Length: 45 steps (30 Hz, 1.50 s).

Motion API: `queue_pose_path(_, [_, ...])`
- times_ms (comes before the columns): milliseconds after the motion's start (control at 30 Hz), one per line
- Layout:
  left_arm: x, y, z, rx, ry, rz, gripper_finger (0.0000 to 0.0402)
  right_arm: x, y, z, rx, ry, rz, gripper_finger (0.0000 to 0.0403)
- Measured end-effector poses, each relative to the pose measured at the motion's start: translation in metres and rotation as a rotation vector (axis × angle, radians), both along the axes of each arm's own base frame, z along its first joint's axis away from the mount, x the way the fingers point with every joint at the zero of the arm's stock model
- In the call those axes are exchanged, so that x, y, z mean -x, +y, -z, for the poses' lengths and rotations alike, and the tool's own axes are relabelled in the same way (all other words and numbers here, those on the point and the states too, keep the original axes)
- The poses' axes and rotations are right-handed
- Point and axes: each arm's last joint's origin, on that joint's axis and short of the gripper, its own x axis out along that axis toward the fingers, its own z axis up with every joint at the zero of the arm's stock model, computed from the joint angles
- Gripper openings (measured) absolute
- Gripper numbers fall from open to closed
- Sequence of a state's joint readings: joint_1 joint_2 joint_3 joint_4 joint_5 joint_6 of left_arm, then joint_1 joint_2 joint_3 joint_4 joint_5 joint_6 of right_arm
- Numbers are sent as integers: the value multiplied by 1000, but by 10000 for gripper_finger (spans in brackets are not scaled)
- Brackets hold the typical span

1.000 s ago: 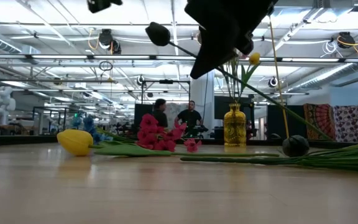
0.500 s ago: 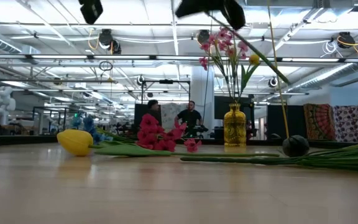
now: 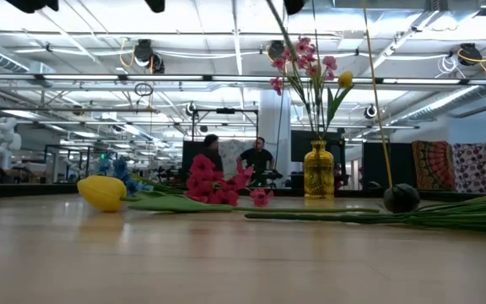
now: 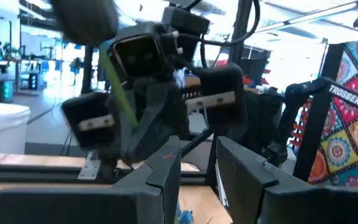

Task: Sort flowers into vase by color
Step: Put the bottom black flower into the transparent vase

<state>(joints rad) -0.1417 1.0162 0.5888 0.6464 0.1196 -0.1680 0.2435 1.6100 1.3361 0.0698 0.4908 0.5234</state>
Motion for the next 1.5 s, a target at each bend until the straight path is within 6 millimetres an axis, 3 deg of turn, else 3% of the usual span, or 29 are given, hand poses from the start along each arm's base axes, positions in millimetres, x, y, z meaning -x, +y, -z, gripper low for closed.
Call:
queue_pose_path(233, [-18,-1,10,35,-22,-87,109,-11,6,14,89,34,-51,0])
queue_pose_path(433, [-24,-1,15,40,-11,-117,109,-11,6,13,157,49,-62,0])
queue_pose_path(1267, [-25,3,16,113,2,-223,109,-16,-18,15,199,79,-109,0])
queue_pose_path(1500, [-24,4,14,117,-18,-240,89,-16,-20,15,191,79,-129,0])
